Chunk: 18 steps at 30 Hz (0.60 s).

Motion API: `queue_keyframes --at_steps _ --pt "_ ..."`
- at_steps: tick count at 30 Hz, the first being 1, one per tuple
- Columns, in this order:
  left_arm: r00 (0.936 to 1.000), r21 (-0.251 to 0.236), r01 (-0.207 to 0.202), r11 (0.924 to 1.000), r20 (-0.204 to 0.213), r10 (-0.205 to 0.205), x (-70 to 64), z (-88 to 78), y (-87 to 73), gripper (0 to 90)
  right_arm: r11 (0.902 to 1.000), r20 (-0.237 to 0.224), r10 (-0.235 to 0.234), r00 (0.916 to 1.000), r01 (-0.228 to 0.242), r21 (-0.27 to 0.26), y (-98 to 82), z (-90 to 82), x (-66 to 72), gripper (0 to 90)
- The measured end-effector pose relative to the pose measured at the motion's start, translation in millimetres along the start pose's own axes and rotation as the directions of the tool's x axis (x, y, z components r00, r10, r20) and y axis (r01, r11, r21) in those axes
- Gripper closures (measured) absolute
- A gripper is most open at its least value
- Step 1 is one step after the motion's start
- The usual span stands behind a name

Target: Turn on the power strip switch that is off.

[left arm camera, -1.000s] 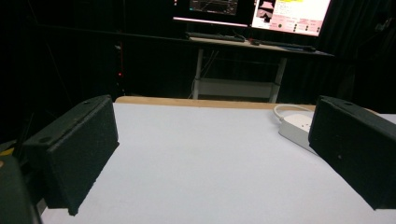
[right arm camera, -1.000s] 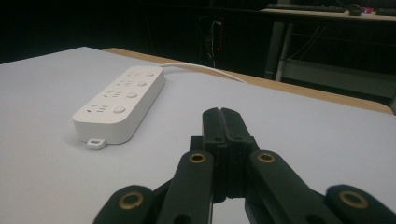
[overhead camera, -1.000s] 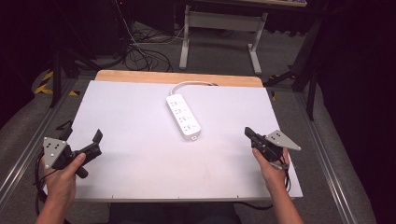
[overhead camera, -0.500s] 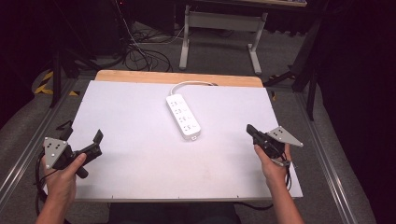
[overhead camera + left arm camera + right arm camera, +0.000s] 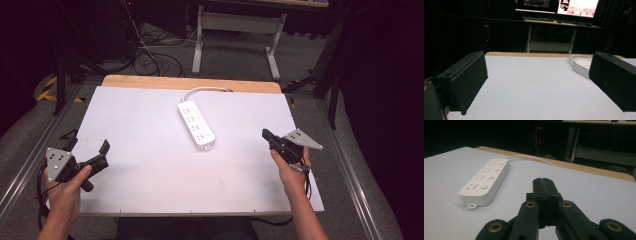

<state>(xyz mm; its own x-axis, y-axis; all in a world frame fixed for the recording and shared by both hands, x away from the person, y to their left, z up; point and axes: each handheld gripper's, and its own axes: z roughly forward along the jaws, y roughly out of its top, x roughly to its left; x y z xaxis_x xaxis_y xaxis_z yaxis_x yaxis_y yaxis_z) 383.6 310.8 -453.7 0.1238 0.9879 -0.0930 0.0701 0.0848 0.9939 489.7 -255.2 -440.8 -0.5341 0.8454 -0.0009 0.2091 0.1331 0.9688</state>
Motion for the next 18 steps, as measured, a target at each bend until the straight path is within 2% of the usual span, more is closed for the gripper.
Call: queue_keyframes --at_steps 4,8,12,18 --pt "0.9998 0.008 -0.017 0.9998 0.007 0.017 -0.8 -0.4 -0.1 2.6 0.9997 -0.002 -0.018 0.9998 0.018 0.015 4.0 3.8 0.4 90.0" --pt "0.9995 0.015 -0.027 0.9995 0.017 0.027 -2.7 1.1 -0.7 2.6 0.9979 -0.017 -0.051 0.9986 0.052 0.040 16.8 10.2 2.8 90.0" --pt "0.9982 0.017 -0.059 0.9981 0.016 0.058 -4.9 1.6 -0.6 2.7 0.9954 -0.028 -0.081 0.9963 0.082 0.050 28.6 13.8 6.6 90.0" --pt "0.9979 0.026 -0.061 0.9978 0.022 0.061 -6.1 2.4 -1.3 3.1 0.9923 -0.039 -0.100 0.9942 0.102 0.070 44.8 19.7 8.1 90.0"
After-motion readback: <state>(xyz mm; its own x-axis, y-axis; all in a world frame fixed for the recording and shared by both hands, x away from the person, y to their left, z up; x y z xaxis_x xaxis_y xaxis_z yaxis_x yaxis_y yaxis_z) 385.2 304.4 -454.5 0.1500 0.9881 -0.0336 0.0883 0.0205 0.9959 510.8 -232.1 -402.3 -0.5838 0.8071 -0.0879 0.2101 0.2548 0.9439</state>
